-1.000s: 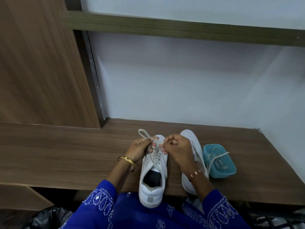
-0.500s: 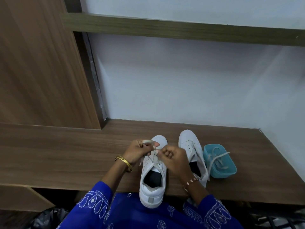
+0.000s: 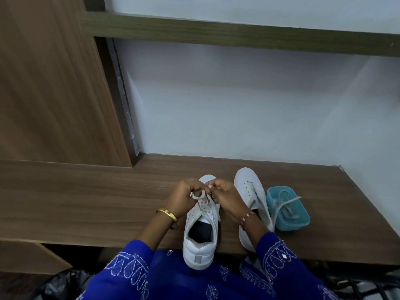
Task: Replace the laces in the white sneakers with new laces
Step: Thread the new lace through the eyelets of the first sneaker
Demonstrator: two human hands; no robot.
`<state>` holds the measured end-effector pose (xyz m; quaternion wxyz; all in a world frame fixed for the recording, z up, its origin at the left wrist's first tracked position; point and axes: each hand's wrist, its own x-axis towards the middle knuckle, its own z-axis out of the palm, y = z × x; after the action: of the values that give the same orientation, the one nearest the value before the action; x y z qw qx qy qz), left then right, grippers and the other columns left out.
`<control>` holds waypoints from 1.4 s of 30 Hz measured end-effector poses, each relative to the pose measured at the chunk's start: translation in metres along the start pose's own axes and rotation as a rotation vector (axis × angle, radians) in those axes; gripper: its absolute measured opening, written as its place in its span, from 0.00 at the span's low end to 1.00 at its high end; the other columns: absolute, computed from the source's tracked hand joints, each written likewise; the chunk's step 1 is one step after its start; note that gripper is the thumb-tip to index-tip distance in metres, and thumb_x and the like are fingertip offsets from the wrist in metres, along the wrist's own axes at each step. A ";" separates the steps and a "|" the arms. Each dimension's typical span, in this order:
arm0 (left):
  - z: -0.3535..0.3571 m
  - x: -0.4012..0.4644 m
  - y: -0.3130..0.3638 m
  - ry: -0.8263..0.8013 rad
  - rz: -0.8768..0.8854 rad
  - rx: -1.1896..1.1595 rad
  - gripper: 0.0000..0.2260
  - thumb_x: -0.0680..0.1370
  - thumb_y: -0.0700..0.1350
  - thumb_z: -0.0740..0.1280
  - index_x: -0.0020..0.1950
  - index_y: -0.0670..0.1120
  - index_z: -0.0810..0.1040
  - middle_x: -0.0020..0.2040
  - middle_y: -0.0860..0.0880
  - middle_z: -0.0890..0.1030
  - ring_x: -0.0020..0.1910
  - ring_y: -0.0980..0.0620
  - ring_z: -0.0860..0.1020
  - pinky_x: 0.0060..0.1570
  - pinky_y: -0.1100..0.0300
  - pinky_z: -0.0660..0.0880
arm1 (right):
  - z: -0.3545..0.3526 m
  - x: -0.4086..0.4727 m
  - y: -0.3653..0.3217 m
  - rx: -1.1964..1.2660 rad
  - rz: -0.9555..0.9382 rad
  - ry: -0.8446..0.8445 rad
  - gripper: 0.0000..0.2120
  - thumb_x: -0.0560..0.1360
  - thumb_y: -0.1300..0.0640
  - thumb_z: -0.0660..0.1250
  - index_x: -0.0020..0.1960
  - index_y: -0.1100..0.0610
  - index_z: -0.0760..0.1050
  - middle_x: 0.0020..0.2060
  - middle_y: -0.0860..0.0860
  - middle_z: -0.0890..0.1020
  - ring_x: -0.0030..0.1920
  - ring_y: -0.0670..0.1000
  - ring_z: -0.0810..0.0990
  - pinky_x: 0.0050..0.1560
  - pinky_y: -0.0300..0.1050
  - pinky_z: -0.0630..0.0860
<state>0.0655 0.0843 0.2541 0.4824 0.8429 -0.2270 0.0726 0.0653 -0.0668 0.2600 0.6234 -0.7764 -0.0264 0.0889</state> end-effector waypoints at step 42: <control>-0.028 -0.055 -0.085 -0.282 -0.619 0.273 0.10 0.75 0.32 0.64 0.41 0.43 0.82 0.34 0.50 0.81 0.35 0.56 0.77 0.34 0.72 0.68 | -0.030 0.003 0.045 -0.379 0.022 0.138 0.15 0.73 0.63 0.62 0.28 0.58 0.66 0.26 0.53 0.70 0.30 0.48 0.68 0.34 0.40 0.65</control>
<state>0.0583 0.1621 0.1838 0.3286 0.9301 -0.0137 -0.1638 0.0700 -0.1051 0.2219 0.4657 -0.8842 0.0086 0.0356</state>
